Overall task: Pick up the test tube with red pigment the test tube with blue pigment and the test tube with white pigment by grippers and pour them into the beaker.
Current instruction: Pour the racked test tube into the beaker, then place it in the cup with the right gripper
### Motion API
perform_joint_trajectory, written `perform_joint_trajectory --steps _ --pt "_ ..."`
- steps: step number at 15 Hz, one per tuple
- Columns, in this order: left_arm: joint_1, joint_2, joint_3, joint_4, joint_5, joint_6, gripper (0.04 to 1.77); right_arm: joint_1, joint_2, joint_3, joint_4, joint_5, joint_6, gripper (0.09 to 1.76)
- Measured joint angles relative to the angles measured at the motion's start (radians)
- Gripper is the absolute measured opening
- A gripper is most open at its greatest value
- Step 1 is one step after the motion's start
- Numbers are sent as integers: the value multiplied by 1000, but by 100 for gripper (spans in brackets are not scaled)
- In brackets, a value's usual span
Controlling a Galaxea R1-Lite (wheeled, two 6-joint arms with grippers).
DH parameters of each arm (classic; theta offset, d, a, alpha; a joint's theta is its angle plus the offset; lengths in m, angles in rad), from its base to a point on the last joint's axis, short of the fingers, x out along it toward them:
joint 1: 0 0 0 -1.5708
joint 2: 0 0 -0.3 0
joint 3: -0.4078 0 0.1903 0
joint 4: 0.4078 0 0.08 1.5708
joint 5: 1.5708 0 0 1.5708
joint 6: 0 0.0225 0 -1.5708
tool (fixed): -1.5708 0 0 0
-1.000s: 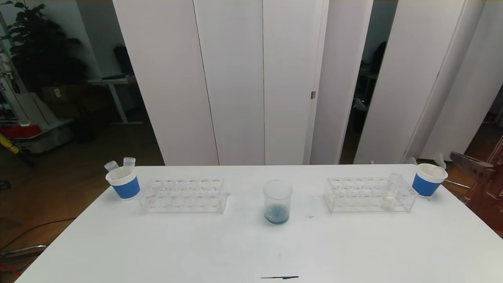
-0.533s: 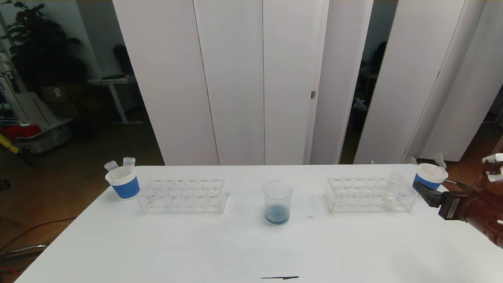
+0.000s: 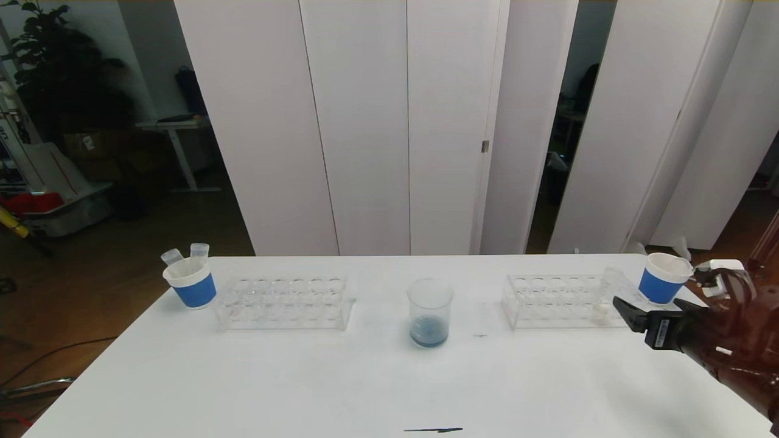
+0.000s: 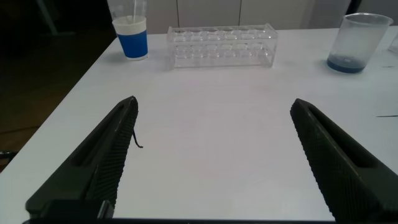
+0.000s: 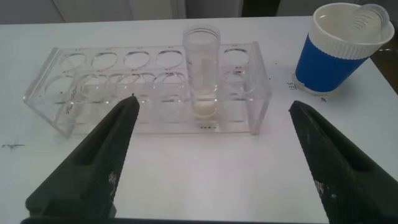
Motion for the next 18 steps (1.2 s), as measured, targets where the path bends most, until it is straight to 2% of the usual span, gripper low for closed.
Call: perform_joint_trajectory --steps 8,18 --pt "0 0 0 0 0 0 175 15 203 -242 -3 1 -65 173" --pt "0 0 0 0 0 0 175 50 291 -328 -2 3 -65 173"
